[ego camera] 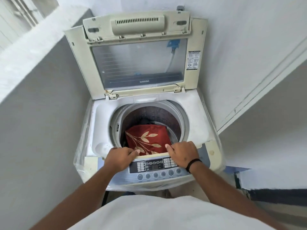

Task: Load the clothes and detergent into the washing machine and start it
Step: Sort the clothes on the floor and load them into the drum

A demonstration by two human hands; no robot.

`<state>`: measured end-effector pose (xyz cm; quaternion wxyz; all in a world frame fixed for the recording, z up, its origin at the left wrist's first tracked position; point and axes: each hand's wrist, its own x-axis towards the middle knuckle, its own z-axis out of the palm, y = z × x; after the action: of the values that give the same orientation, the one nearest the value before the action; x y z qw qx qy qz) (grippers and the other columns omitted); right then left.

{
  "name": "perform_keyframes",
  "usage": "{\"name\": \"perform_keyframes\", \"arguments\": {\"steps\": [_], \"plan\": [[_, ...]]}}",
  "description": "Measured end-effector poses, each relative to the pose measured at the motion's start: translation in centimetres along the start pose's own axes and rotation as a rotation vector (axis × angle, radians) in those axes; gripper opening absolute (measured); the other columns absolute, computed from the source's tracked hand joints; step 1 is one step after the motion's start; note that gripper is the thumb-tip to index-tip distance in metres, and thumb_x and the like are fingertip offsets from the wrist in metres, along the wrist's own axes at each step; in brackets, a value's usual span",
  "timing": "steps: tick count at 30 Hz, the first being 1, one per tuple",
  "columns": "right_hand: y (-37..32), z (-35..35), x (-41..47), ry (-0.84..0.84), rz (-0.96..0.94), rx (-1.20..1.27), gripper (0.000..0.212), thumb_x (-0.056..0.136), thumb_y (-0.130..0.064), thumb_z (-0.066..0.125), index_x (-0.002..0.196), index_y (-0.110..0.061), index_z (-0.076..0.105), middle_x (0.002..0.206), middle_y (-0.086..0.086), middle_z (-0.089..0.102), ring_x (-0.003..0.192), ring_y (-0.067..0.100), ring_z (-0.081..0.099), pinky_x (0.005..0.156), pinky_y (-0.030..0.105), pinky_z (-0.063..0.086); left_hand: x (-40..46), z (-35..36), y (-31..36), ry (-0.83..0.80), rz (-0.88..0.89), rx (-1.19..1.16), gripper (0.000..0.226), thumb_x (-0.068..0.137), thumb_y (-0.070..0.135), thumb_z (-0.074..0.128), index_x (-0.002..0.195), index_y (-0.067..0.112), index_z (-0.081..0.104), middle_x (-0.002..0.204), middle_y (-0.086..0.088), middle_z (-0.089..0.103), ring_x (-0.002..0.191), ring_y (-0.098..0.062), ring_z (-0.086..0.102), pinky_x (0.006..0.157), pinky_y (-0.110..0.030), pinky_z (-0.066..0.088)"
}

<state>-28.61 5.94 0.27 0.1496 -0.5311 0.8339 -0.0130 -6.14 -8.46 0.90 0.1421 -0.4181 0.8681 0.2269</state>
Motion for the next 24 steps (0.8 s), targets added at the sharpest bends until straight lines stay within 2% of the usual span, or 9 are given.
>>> {"name": "perform_keyframes", "arguments": {"steps": [2, 5, 10, 13, 14, 16, 18, 20, 24], "plan": [[-0.4, -0.1, -0.3, 0.01, 0.036, -0.029, 0.061, 0.101, -0.052, 0.026, 0.057, -0.018, 0.051, 0.055, -0.004, 0.05, 0.061, 0.023, 0.053, 0.071, 0.036, 0.037, 0.0, -0.1, -0.2, 0.005, 0.019, -0.004, 0.06, 0.101, 0.063, 0.031, 0.068, 0.024, 0.062, 0.069, 0.006, 0.066, 0.078, -0.019, 0.064, 0.072, -0.032, 0.042], [-1.5, -0.3, -0.9, 0.024, 0.119, -0.067, 0.061, 0.103, -0.049, 0.025, 0.055, -0.018, 0.046, 0.054, -0.004, 0.046, 0.063, 0.024, 0.052, 0.074, 0.037, 0.036, -0.1, 0.0, -0.4, 0.015, 0.056, -0.004, 0.057, 0.102, 0.059, 0.03, 0.062, 0.025, 0.053, 0.069, 0.006, 0.064, 0.077, -0.02, 0.064, 0.071, -0.032, 0.043], [-2.8, 0.7, -2.3, 0.115, 0.187, 0.02, 0.049, 0.102, -0.047, 0.028, 0.066, -0.026, 0.052, 0.064, -0.005, 0.057, 0.071, 0.021, 0.053, 0.088, 0.042, 0.041, 0.0, 0.5, -1.0, 0.064, 0.137, -0.022, 0.062, 0.101, 0.063, 0.025, 0.078, 0.021, 0.065, 0.073, 0.006, 0.066, 0.075, -0.019, 0.063, 0.067, -0.033, 0.043], [-3.2, 1.5, -4.6, 0.219, 0.213, 0.183, 0.03, 0.098, -0.043, 0.044, 0.097, -0.026, 0.069, 0.099, -0.001, 0.07, 0.105, 0.024, 0.058, 0.103, 0.046, 0.039, -0.3, 0.8, -1.2, 0.106, 0.18, -0.134, 0.05, 0.099, 0.066, 0.031, 0.094, 0.031, 0.067, 0.084, 0.019, 0.064, 0.08, -0.008, 0.059, 0.067, -0.032, 0.041], [-3.4, 1.8, -5.8, 0.272, 0.242, 0.229, 0.028, 0.097, -0.039, 0.051, 0.109, -0.022, 0.07, 0.116, 0.004, 0.068, 0.121, 0.029, 0.054, 0.109, 0.048, 0.037, -0.4, 1.0, -1.2, 0.136, 0.188, -0.191, 0.045, 0.098, 0.066, 0.034, 0.102, 0.036, 0.067, 0.092, 0.021, 0.064, 0.085, -0.007, 0.058, 0.07, -0.032, 0.043], [-4.0, 2.2, -8.6, 0.383, 0.301, 0.281, 0.031, 0.095, -0.034, 0.059, 0.119, -0.015, 0.067, 0.131, 0.011, 0.061, 0.131, 0.034, 0.046, 0.115, 0.047, 0.032, -0.3, 1.4, -1.1, 0.213, 0.231, -0.336, 0.045, 0.097, 0.066, 0.037, 0.112, 0.036, 0.067, 0.108, 0.018, 0.068, 0.098, -0.008, 0.062, 0.078, -0.034, 0.049], [-4.3, 2.7, -12.1, 0.47, 0.38, 0.295, 0.036, 0.094, -0.036, 0.058, 0.121, -0.013, 0.066, 0.132, 0.011, 0.059, 0.129, 0.032, 0.047, 0.112, 0.046, 0.037, -0.4, 2.1, 0.3, 0.277, 0.369, -0.461, 0.043, 0.098, 0.06, 0.045, 0.119, 0.03, 0.067, 0.122, 0.011, 0.068, 0.114, -0.006, 0.058, 0.092, -0.033, 0.048], [-4.0, 3.5, -15.8, 0.498, 0.483, 0.306, 0.041, 0.093, -0.043, 0.052, 0.121, -0.016, 0.066, 0.131, 0.007, 0.058, 0.124, 0.027, 0.049, 0.104, 0.046, 0.044, -1.0, 2.5, 2.6, 0.322, 0.569, -0.516, 0.033, 0.099, 0.046, 0.056, 0.117, 0.022, 0.069, 0.12, 0.009, 0.069, 0.115, 0.0, 0.053, 0.098, -0.021, 0.038], [-3.8, 5.7, -24.4, 0.527, 0.747, 0.336, 0.044, 0.09, -0.049, 0.049, 0.118, -0.02, 0.068, 0.125, 0.004, 0.06, 0.118, 0.025, 0.053, 0.097, 0.044, 0.048, -3.8, 3.6, 8.9, 0.312, 0.915, -0.548, 0.017, 0.099, 0.032, 0.059, 0.103, 0.021, 0.072, 0.103, 0.009, 0.071, 0.095, -0.012, 0.062, 0.084, -0.035, 0.047]]}}
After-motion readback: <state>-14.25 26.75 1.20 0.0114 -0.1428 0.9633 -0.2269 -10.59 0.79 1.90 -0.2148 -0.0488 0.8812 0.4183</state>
